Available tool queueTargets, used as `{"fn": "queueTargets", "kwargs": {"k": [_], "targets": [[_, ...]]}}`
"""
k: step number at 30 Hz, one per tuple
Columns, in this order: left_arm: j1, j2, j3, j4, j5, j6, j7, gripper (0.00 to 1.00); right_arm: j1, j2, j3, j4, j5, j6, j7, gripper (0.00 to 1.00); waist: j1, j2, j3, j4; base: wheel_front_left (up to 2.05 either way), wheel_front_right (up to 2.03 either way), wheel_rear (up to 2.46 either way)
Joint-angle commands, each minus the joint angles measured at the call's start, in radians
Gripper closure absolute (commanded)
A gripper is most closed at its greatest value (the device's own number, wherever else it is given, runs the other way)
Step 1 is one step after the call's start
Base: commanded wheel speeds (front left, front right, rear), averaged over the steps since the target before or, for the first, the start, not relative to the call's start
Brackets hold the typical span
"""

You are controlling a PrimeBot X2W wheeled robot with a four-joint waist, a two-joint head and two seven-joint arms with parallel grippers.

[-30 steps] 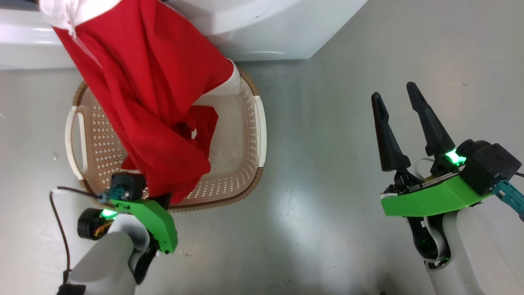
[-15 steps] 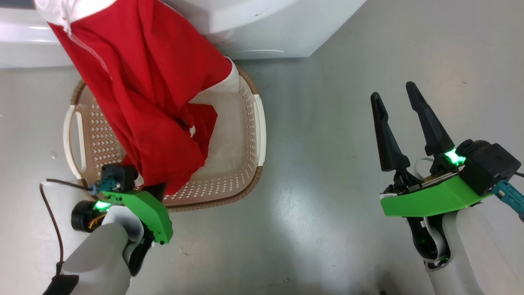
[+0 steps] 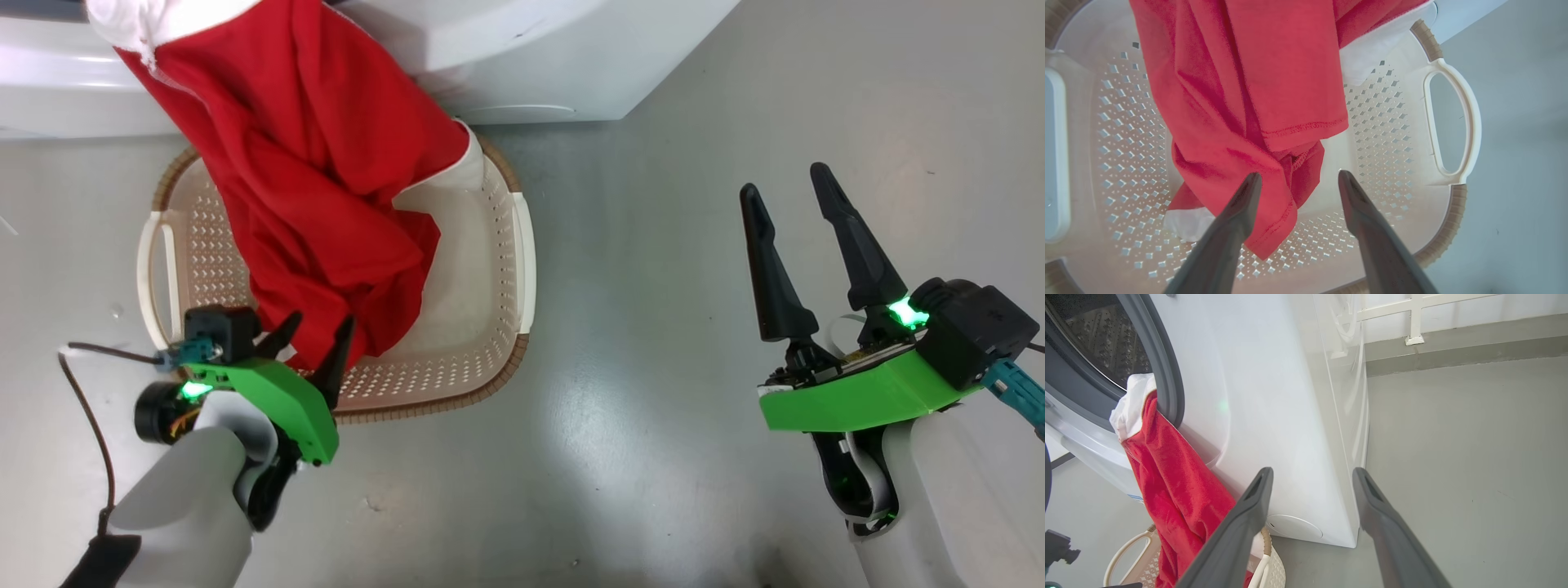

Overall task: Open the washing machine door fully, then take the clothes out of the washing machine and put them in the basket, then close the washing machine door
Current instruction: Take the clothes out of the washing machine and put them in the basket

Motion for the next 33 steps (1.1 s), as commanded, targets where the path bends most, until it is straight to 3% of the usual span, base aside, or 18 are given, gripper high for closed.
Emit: {"fn": "queueTargets", "kwargs": {"k": [1, 11, 18, 25, 33], "targets": [[0.004, 0.041, 0.029, -0.012, -0.004, -0.006, -0.012, 0.00, 0.010, 0.004, 0.020, -0.022, -0.008, 0.006, -0.006, 0.00, 0.0000, 0.0000, -0.001, 0.001, 0.00, 0.00, 0.00], [0.008, 0.066, 0.164, -0.088, 0.058, -0.006, -0.012, 0.00, 0.008, 0.004, 0.016, -0.015, -0.009, 0.006, -0.006, 0.00, 0.0000, 0.0000, -0.018, 0.012, 0.00, 0.00, 0.00], [0.039, 0.079, 0.351, -0.204, 0.172, -0.006, -0.012, 0.00, 0.015, 0.004, 0.010, -0.014, -0.014, 0.006, -0.006, 0.00, 0.0000, 0.0000, -0.034, 0.020, 0.00, 0.00, 0.00], [0.151, 0.047, 0.603, -0.427, 0.366, -0.003, -0.012, 0.00, 0.027, 0.004, 0.003, -0.017, -0.018, 0.006, -0.006, 0.00, 0.0000, 0.0000, -0.055, 0.030, 0.00, 0.00, 0.00], [0.325, -0.011, 0.798, -0.684, 0.514, -0.004, -0.012, 0.00, 0.032, 0.004, 0.003, -0.015, -0.019, 0.006, -0.006, 0.00, 0.0000, 0.0000, -0.071, 0.027, 0.00, 0.00, 0.00]]}}
